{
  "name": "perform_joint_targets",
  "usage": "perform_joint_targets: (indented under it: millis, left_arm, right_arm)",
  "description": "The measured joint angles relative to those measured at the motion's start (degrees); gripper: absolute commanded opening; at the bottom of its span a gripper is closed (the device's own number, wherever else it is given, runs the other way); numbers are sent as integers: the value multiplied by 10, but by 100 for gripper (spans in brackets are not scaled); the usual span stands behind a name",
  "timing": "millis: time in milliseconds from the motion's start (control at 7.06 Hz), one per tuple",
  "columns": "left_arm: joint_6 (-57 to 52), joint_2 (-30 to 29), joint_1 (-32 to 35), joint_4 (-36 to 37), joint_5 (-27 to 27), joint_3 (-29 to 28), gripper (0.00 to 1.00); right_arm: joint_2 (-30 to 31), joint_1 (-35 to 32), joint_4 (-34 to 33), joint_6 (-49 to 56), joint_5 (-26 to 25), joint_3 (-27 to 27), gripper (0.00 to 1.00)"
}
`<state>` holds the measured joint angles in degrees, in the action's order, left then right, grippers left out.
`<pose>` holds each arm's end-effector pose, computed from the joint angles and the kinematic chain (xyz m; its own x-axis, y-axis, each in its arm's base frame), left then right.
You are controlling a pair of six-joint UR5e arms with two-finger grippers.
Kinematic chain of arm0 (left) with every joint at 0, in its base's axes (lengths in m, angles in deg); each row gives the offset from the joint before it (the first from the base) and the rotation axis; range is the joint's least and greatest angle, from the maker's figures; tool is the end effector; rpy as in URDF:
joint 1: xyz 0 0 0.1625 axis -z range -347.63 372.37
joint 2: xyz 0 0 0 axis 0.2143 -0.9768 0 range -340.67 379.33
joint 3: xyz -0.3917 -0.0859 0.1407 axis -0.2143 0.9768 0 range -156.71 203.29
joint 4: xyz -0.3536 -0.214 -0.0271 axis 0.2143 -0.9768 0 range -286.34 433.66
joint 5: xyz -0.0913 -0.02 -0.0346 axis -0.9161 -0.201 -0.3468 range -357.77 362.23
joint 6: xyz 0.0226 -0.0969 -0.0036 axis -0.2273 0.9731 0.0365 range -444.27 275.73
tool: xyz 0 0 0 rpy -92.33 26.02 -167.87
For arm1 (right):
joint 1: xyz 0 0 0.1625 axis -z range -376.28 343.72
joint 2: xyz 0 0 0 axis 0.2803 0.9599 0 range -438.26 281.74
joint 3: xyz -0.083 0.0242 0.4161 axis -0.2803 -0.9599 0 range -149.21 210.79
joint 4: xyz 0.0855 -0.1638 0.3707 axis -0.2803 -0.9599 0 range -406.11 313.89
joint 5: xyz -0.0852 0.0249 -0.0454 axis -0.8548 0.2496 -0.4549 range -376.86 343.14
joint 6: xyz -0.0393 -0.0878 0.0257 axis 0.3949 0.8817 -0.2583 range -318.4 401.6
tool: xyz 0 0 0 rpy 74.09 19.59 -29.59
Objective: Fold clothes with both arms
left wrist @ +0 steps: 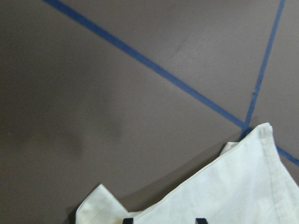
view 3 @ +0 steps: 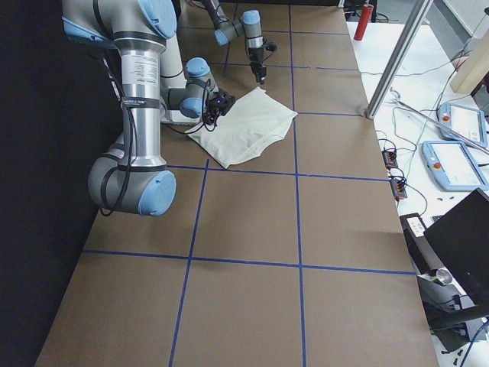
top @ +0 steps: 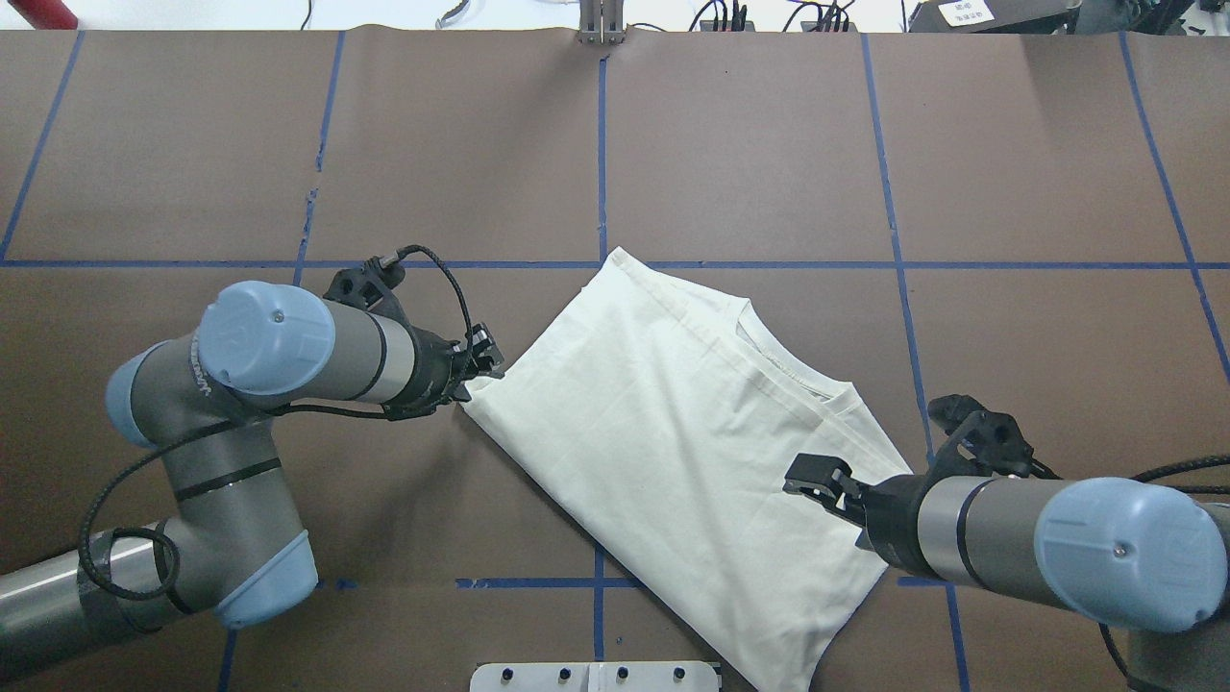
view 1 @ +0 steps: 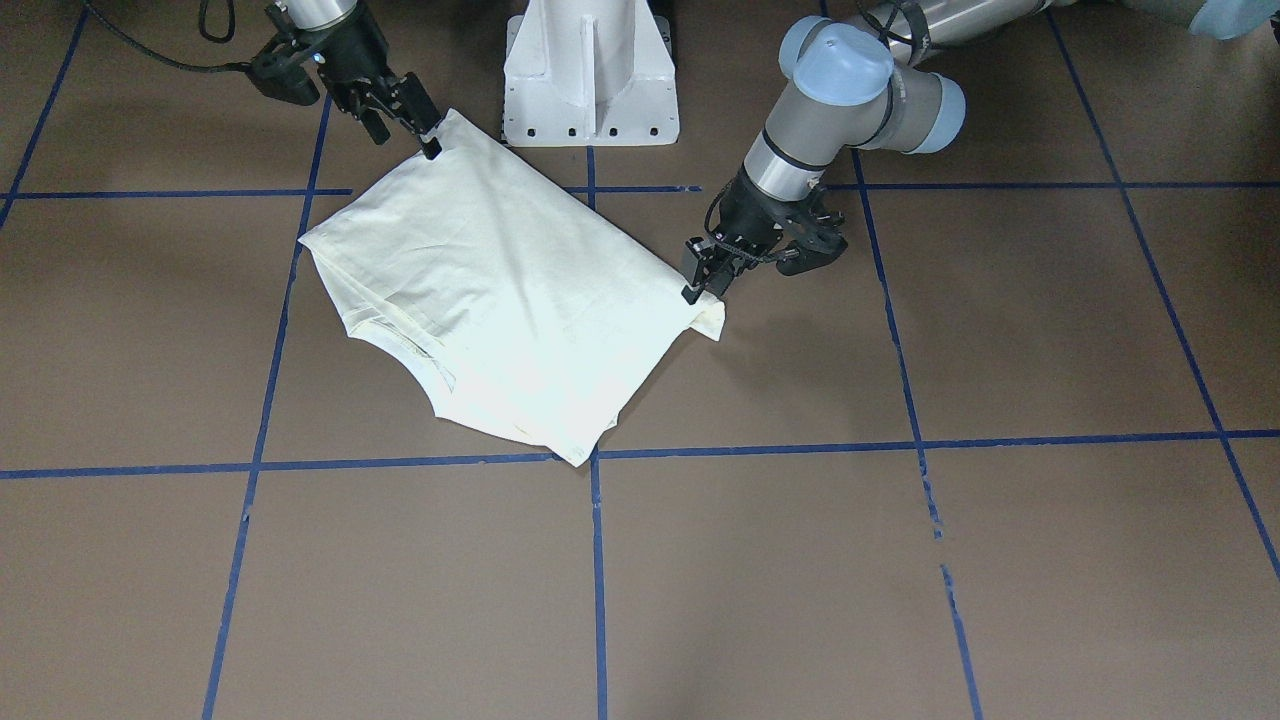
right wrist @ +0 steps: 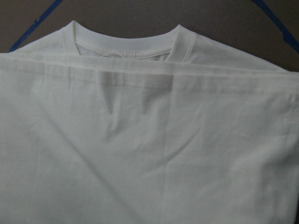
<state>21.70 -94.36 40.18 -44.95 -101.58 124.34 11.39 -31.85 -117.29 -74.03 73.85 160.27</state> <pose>0.5011 -0.3880 0.2825 0.3087 -0.4648 -0.8299 0.3631 0.8640 -0.3489 -0.3890 -0.2455 0.3029 0.3401 0.5438 0.7672 -0.4497 0.8106 -0.3752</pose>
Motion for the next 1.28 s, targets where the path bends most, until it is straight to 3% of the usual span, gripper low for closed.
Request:
perform_joint_targets:
  millis: [425, 567, 709, 1275]
  left_arm:
    - [8, -3, -22, 10, 19, -17, 51]
    - [7, -6, -24, 10, 23, -27, 41]
    - [6, -7, -25, 10, 28, -34, 0]
    - [-6, -5, -16, 12, 53, -40, 0]
  right_arm:
    - [-30, -23, 1, 10, -1, -37, 100]
    - [-32, -24, 1, 11, -2, -40, 100]
    - [-32, -24, 1, 11, -2, -44, 100]
    - [-32, -24, 1, 11, -3, -50, 100]
